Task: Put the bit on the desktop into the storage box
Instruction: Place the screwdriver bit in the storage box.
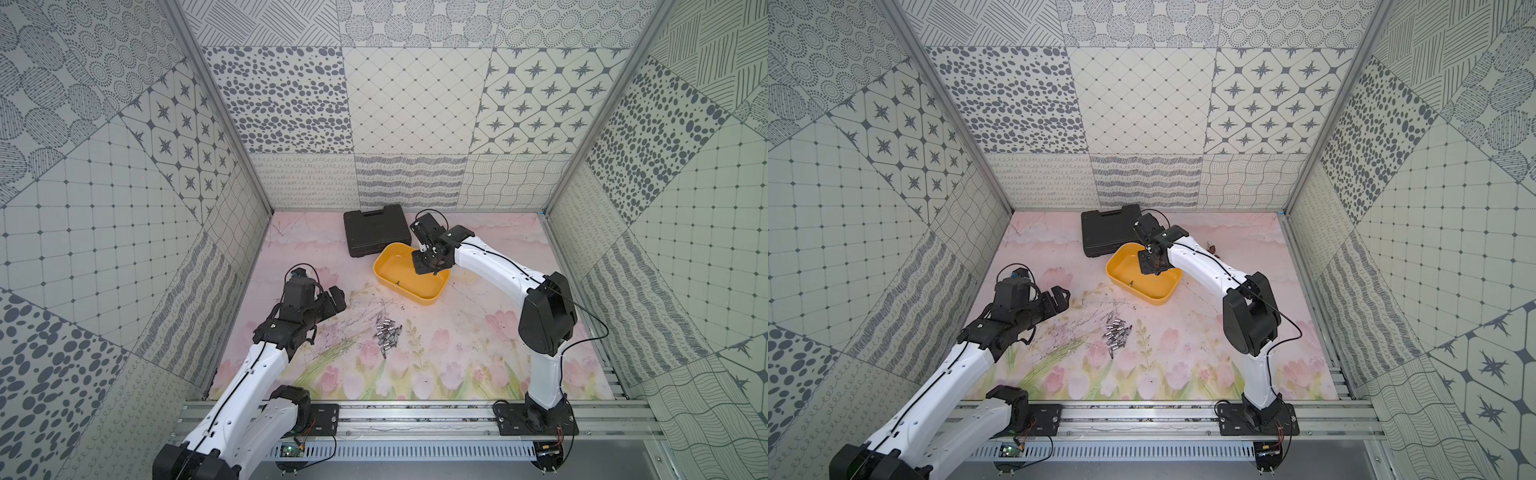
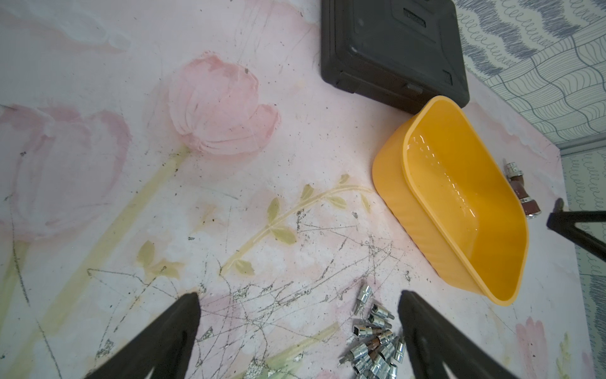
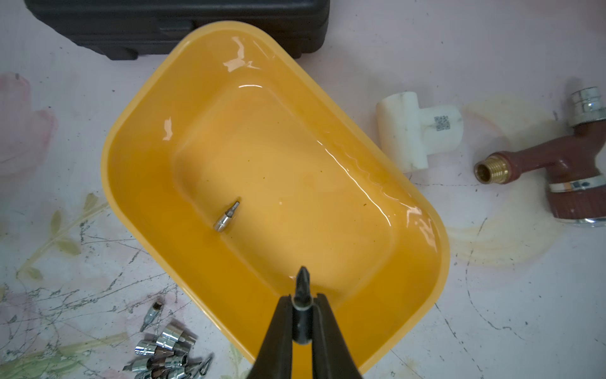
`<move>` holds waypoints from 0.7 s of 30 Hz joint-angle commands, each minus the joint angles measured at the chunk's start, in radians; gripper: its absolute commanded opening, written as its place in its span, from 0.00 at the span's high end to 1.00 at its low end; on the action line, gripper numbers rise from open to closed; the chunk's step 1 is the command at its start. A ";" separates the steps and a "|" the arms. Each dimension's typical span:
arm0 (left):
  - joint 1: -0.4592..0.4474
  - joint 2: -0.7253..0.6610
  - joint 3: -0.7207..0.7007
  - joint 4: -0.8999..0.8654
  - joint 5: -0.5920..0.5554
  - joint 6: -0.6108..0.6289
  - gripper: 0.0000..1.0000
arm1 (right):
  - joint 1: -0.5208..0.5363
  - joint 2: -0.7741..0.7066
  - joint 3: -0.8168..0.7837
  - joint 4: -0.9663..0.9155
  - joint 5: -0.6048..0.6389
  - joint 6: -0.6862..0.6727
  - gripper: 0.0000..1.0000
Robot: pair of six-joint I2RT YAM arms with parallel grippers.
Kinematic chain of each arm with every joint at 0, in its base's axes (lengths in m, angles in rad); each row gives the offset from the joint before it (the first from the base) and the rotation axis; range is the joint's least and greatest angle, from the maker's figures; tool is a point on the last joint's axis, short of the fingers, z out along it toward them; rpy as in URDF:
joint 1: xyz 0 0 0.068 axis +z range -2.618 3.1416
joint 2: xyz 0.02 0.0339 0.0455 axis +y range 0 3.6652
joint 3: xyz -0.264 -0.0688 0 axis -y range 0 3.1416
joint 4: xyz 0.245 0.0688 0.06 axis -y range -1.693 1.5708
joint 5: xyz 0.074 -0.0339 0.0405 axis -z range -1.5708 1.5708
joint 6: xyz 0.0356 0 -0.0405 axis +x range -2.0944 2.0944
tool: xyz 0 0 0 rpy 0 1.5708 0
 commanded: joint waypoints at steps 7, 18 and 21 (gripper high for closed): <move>0.002 0.035 0.015 0.025 0.027 0.010 0.01 | -0.022 0.082 0.031 -0.002 0.019 -0.028 0.90; 0.003 0.042 0.014 0.026 0.034 0.010 0.01 | -0.038 0.161 0.044 -0.001 0.024 -0.040 0.90; 0.004 0.047 0.015 0.028 0.037 0.012 0.01 | -0.043 0.181 0.050 0.000 0.026 -0.043 0.91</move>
